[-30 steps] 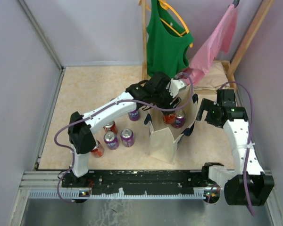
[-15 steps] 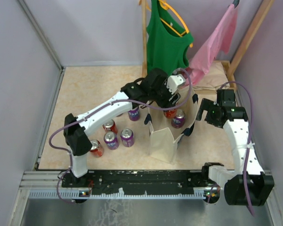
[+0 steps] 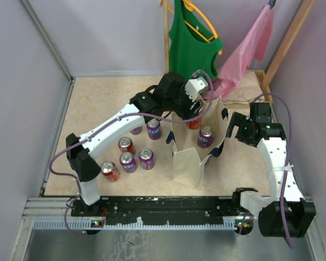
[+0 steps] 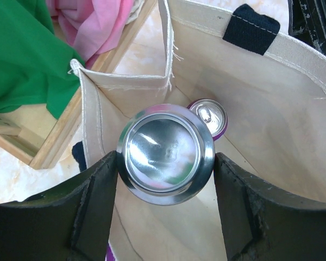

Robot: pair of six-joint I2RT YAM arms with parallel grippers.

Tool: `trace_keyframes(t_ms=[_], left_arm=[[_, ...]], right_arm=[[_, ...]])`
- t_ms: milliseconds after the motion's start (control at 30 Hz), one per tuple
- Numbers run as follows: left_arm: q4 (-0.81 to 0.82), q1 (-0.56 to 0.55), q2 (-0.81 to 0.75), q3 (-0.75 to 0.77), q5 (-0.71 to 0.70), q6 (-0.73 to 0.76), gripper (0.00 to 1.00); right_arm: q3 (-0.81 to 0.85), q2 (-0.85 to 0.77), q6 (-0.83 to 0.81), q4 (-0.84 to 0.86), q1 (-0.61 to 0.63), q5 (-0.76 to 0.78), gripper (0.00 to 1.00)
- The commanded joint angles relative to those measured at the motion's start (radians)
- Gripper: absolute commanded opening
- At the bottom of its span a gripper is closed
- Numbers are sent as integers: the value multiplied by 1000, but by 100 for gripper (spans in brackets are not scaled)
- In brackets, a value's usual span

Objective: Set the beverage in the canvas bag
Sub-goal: Pick up the drink from the canvas bag, then place the drink at the center of the board.

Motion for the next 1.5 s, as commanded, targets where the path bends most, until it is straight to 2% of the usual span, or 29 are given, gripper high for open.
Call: trace_keyframes(t_ms=[0,600,1167,1467], left_arm=[[128,16,-87,21,10,-1,0],[336,124,-228,-26,112,-85,0],[387,204,-305,-25,32,-72,0],[416,223,-368,-156,-2,-31,0]], right_arm=[[16,-3,8,33,-10,-15,99],[-4,24,37,89,-10,-50,99],[-12,35,59,115,-9,-70,99],[-26,9,61,106,-10,-69,99]])
